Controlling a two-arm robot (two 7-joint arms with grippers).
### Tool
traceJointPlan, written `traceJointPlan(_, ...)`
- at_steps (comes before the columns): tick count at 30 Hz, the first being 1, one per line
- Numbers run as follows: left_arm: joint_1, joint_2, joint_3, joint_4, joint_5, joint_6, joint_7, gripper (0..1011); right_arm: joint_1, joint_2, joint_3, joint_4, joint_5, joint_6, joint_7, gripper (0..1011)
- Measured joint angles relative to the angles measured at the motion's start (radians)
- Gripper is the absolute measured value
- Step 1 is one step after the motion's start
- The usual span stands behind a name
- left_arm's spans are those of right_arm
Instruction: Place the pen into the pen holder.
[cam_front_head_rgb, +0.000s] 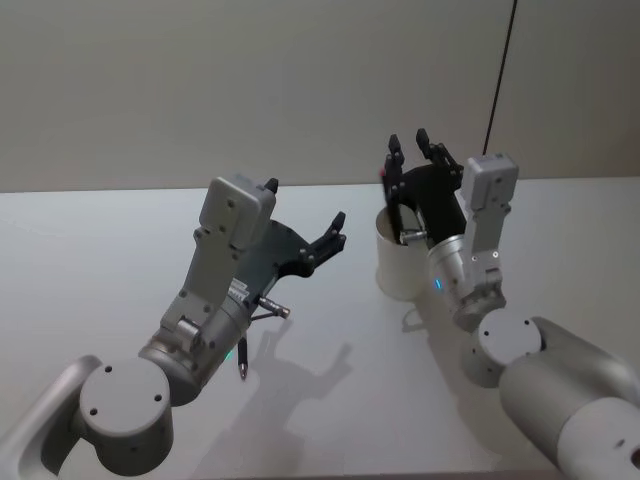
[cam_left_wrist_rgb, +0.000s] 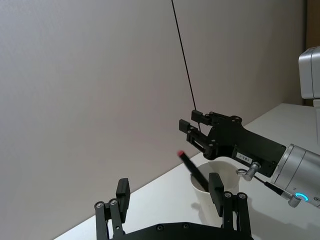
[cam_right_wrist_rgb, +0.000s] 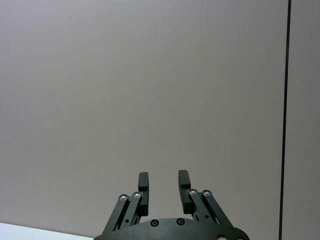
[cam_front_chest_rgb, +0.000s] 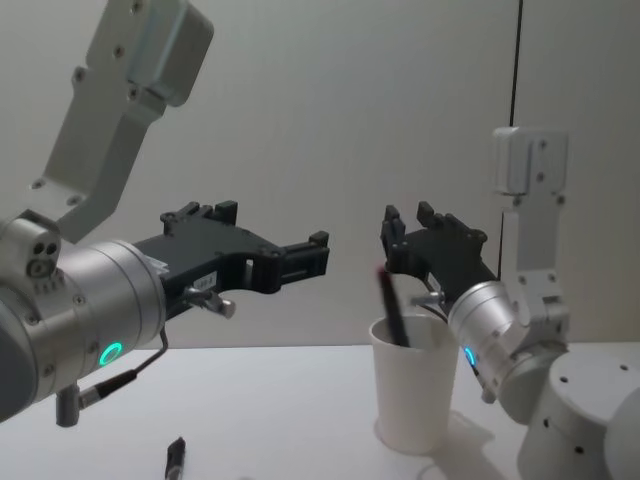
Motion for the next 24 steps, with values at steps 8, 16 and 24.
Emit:
traceJointPlan(8,0.0,0.0,0.0,0.0,0.0,0.0,0.0,1000,0.025,-0.009,0.004,0.055,-0.007,-0.022,-0.005,577)
traceJointPlan(16,0.0,0.0,0.0,0.0,0.0,0.0,0.0,1000,0.04,-0.012,0.011,0.087,-0.013,-0.033,-0.006,809)
traceJointPlan(24,0.0,0.0,0.0,0.0,0.0,0.0,0.0,1000,0.05,-0.011,0.022,0.1,-0.018,-0.023,0.009,1001)
